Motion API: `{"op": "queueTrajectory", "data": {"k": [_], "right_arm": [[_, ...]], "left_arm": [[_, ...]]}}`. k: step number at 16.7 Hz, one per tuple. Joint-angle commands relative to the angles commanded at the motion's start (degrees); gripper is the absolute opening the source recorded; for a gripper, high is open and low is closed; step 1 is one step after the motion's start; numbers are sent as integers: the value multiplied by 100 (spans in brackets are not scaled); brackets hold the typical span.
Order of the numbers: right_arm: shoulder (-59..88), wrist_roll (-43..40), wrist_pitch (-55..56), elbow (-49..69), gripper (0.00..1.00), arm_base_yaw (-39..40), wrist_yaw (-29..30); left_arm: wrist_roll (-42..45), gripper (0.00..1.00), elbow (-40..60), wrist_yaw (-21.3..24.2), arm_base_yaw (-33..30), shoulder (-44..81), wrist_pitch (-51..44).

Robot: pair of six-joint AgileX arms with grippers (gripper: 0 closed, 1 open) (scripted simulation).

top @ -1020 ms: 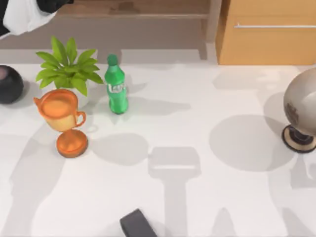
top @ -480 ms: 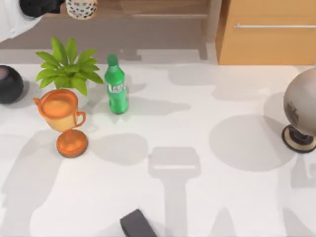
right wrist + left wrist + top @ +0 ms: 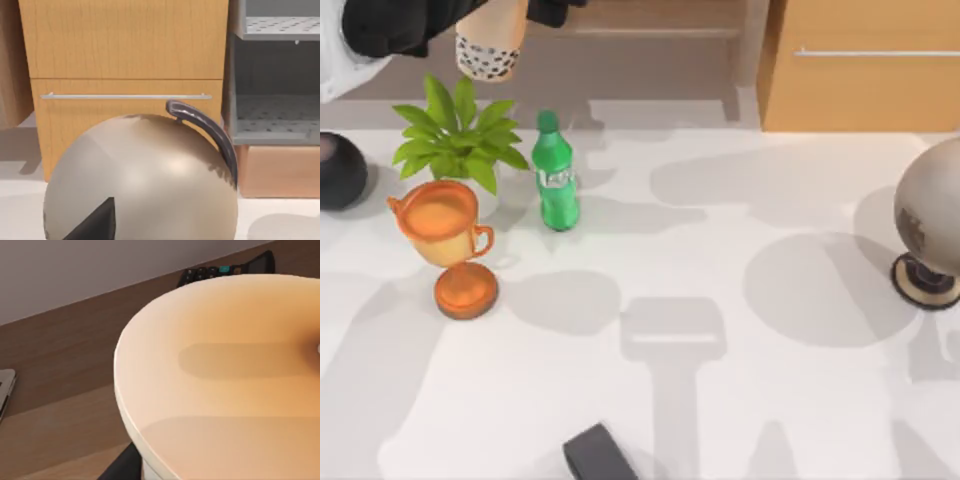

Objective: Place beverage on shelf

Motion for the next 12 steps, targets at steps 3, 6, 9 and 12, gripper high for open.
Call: {"op": "queueTrajectory", "data": {"k": [3,6,9,12], "right_arm": [[0,0,0,0,100,0,0],[0,0,0,0,100,0,0],[0,0,0,0,100,0,0],[0,0,0,0,100,0,0]], "left_arm": [[-171,0,352,-157,179,532,396],[-516,0,866,-403,308,1195,1052],[-912,0,1188,-564,302,1698,1665],[-1088,0,1276,-613,301,1886,1904]]}}
